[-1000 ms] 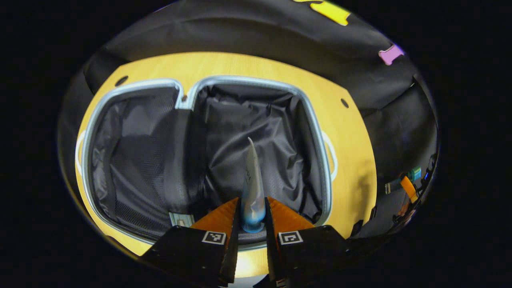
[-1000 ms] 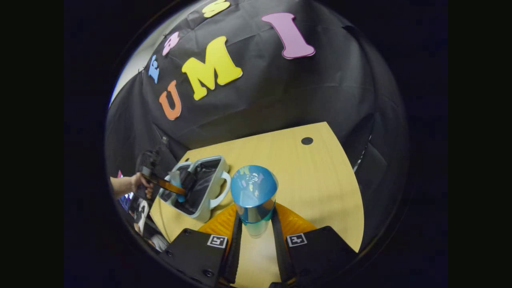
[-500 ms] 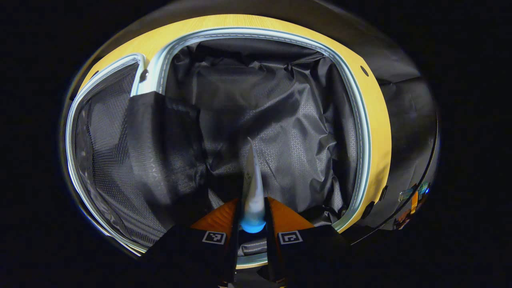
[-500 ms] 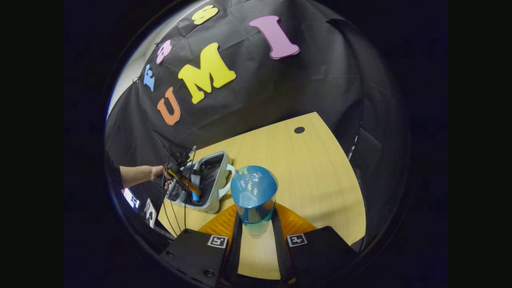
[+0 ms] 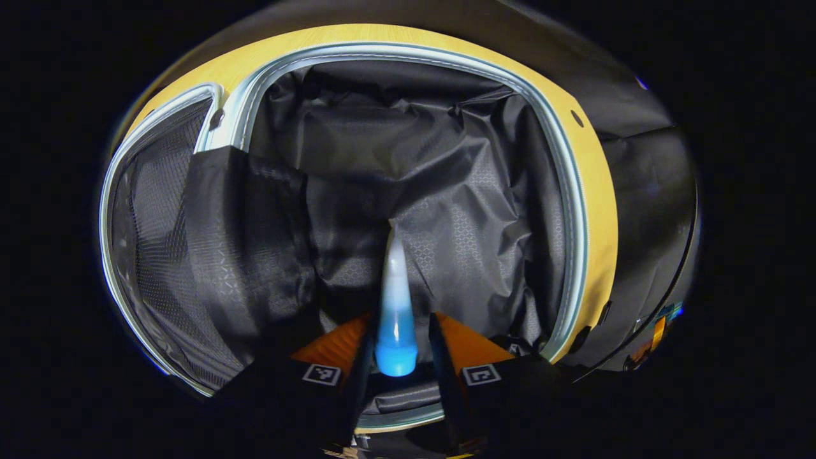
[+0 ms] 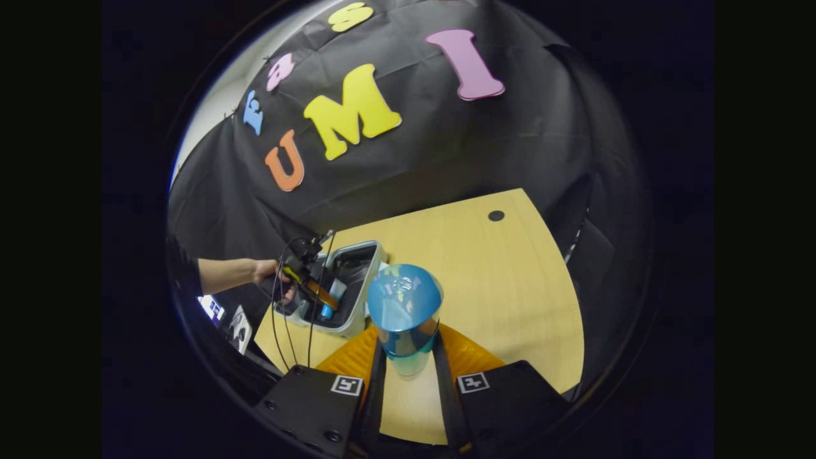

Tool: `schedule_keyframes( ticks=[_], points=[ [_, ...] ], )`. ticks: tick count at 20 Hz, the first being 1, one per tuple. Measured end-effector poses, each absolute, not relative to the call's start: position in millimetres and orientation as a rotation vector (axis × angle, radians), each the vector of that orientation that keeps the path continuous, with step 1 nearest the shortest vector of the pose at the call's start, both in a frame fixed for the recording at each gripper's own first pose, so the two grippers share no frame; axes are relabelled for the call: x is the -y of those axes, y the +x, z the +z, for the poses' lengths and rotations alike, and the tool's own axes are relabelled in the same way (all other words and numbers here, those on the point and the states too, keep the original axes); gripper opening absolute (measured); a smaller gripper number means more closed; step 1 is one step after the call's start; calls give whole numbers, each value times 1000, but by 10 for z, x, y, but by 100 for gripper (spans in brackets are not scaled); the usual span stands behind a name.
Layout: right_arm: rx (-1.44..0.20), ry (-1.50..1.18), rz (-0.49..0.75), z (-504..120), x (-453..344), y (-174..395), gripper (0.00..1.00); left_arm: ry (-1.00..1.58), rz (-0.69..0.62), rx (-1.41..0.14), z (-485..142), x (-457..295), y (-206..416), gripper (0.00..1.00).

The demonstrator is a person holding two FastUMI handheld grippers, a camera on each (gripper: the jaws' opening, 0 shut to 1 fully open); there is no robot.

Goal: First open the suitcase, pack the skin care products into it, and then close the suitcase.

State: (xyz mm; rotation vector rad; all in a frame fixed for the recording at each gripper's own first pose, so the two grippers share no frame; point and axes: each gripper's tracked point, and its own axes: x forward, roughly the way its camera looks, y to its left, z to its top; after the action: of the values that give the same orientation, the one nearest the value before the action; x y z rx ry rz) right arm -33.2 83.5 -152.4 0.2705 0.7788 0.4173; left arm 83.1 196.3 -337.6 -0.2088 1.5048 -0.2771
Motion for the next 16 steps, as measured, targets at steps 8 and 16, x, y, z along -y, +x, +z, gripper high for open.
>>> schedule_keyframes(
  ticks=[8, 16],
  points=[
    [-859, 142, 678, -1428, -2292, -117, 35, -378, -292, -1211, -2578, -1873, 752, 89],
    [-1290, 83, 634, -2476, -3586, 389, 37, -514, -63, -665, -1462, -2342, 134, 89]
  ],
)
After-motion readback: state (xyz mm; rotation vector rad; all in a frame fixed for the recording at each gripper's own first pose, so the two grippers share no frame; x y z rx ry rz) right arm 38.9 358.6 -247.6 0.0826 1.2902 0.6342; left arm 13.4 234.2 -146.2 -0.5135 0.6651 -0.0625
